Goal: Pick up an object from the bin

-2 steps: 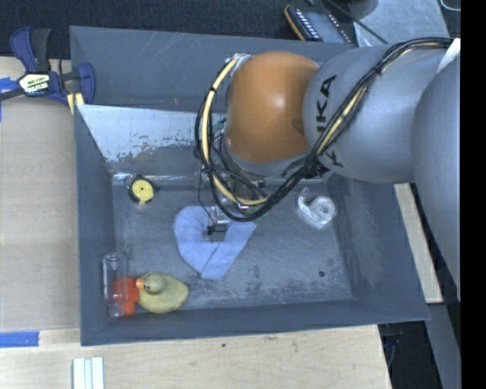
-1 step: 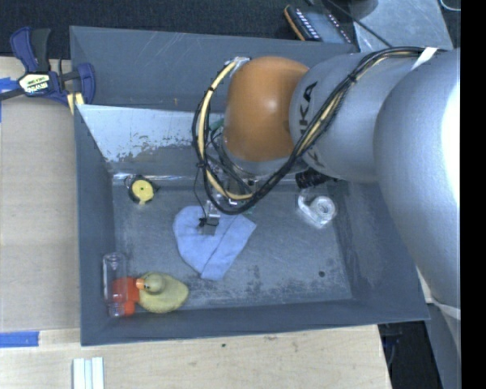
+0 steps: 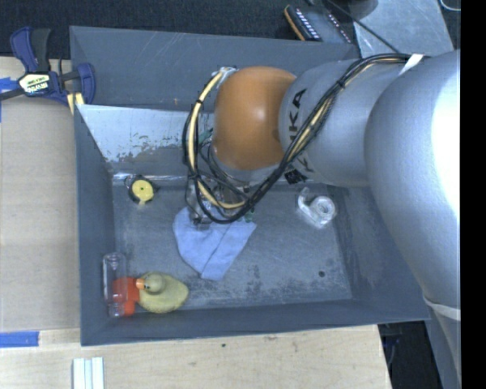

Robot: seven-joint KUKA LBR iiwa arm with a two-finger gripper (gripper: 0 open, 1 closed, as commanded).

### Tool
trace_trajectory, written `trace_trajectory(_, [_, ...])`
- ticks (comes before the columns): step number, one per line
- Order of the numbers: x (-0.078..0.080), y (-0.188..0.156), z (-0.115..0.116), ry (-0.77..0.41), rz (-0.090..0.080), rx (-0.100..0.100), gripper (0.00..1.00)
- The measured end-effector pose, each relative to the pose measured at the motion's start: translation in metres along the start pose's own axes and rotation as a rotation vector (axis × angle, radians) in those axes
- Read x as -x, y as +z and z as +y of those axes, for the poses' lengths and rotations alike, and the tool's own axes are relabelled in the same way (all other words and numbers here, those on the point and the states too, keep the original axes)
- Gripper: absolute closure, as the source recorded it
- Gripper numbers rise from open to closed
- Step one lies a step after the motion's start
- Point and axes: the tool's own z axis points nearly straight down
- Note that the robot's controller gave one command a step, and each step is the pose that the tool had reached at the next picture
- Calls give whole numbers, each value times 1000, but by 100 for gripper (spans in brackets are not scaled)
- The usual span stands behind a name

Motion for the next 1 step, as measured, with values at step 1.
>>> trace_trajectory(1, [0,0,0,0,0,0,100])
